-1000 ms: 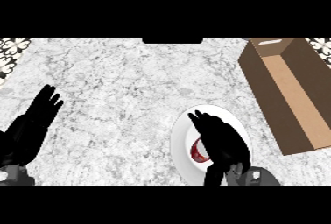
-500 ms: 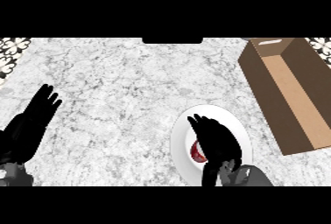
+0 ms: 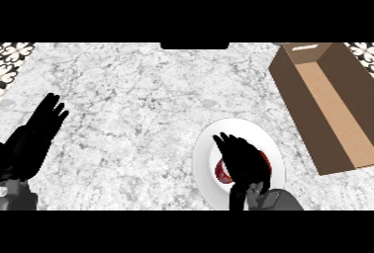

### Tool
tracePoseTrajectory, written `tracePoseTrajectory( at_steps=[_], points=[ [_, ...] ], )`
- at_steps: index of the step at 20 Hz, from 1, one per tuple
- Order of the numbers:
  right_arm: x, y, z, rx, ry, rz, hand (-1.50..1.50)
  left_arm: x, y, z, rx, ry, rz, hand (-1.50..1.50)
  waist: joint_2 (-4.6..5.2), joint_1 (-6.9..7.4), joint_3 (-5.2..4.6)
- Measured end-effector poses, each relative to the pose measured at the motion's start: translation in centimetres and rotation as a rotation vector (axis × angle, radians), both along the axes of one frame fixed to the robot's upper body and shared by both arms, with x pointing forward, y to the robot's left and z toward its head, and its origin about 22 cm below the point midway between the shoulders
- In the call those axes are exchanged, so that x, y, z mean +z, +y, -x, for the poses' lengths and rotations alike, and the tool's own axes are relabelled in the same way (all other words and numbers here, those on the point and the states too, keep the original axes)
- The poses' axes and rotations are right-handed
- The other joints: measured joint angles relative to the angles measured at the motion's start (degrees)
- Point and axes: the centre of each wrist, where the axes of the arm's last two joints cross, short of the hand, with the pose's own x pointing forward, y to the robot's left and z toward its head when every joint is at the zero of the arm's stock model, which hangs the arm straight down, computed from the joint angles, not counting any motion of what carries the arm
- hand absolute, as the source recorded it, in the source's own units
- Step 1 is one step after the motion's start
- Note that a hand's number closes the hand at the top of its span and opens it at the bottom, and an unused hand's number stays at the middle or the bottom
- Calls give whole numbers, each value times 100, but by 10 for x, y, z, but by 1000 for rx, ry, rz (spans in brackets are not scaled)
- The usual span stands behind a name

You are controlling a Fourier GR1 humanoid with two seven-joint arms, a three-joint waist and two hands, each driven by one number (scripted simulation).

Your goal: Pick the can from the plate and place it in the cardboard box

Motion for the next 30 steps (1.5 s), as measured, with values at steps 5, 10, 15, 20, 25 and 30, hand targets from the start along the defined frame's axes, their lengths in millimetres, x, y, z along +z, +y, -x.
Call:
tracePoseTrajectory(
  at_steps=[5, 10, 15, 20, 25, 30],
  points=[
    [-9, -6, -9, -6, 0, -5, 150, 9, -11, 3, -5, -2, 9, 0, -1, 10, 0],
    [-10, -4, -10, 42, -58, -30, 150, 6, -9, 2, -5, -4, 7, 0, 1, 6, 1],
    [-15, -5, -18, 72, -89, -41, 150, 4, -11, 4, -2, 4, 9, 0, 0, 9, 1],
    [-11, -13, -64, -146, -121, -22, 150, 8, -14, 4, -14, -6, 3, 0, 34, 91, 2],
    [-2, -24, -116, -393, -139, 5, 150, 8, -17, 5, -36, -14, 7, 0, 74, 215, 3],
    [9, -14, -153, -487, -217, 54, 150, 10, -21, 3, -40, -9, 7, 0, 63, 200, 3]
  ],
)
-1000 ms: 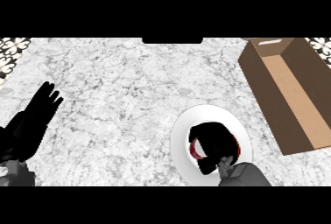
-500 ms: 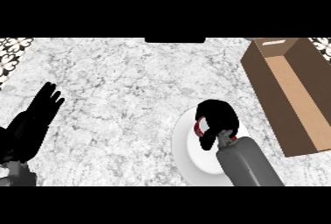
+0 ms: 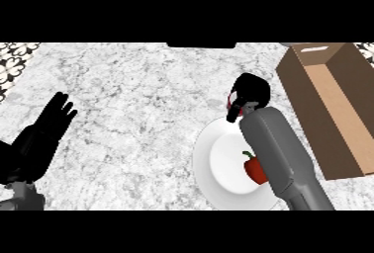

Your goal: Pick the can from the plate and place it in the cardboard box

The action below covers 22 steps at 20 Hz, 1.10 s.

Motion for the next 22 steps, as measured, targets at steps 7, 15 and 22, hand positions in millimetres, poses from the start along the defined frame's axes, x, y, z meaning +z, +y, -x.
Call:
tracePoseTrajectory(
  at_steps=[7, 15, 22],
  points=[
    [41, 15, -22, 1, -176, 69, 150, 0, 4, 2, 14, -2, -6, 0, -39, -89, -2],
    [127, 47, -15, -67, -473, 134, 150, -10, 9, 3, 38, 11, -4, 0, -81, -196, -6],
    [178, 25, -11, -218, -613, 201, 150, -9, 10, 4, 44, 6, -8, 0, -84, -211, -6]
  ],
)
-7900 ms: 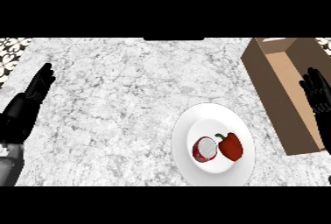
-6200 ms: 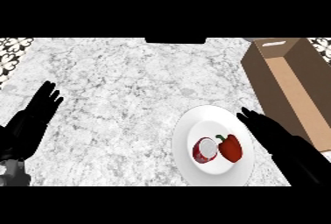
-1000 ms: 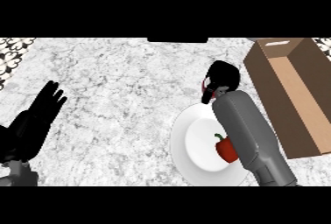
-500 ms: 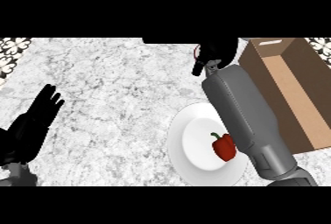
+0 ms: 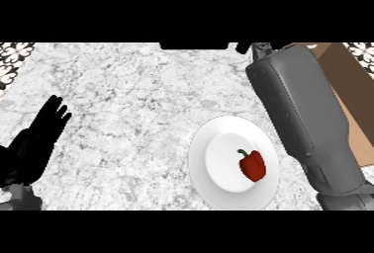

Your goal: Pick the can from the plate and place it in the cardboard box

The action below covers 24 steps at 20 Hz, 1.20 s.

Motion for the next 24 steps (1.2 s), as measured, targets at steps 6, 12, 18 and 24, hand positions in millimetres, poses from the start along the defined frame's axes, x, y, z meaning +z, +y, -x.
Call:
tracePoseTrajectory(
  at_steps=[6, 12, 18, 24],
  points=[
    [11, -44, 3, -93, -40, -1, 150, 2, 0, 3, -1, -1, 4, 0, 5, -2, 2],
    [4, -90, -1, -139, 6, 18, 150, 5, 4, 6, -7, -3, 6, 0, 16, 22, 4],
    [-18, -129, -4, -129, 4, 18, 150, 9, 7, 5, -15, 3, 8, 0, 24, 38, 3],
    [-49, -170, -12, -123, 19, -16, 150, 9, 5, -1, -14, 1, 7, 0, 38, 56, 5]
  ],
)
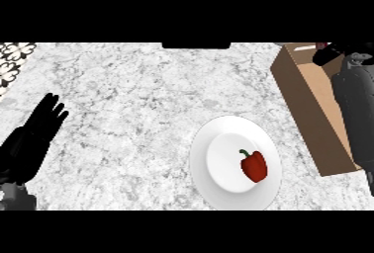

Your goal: Pick the can from the plate and place it in the cardboard box

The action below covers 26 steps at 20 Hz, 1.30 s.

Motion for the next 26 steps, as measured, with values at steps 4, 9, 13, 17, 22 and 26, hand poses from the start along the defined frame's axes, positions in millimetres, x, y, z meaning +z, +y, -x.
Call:
tracePoseTrajectory(
  at_steps=[4, 9, 13, 17, 22, 26],
  points=[
    [-34, -18, -2, 7, 60, -86, 150, -3, -7, 0, -1, 0, -3, 0, 7, 12, 2],
    [-68, -34, 0, -71, 146, -200, -150, 0, 0, -3, 3, -2, -2, 0, 8, 17, 1],
    [-83, -38, 4, -27, 135, -266, -150, -2, -4, 1, 3, -1, -1, 0, -42, 3, -31],
    [-88, -42, 10, 18, 10, -306, -150, -4, -4, 1, 2, 1, -3, 0, -50, -13, -32],
    [-80, -48, 20, -7, -271, -414, -150, -7, -1, 5, 7, 1, -5, 0, -41, -59, -7],
    [-71, -65, 35, -44, -442, -500, -150, -8, -1, 9, 14, 5, -4, 0, -44, -91, -1]
  ],
)
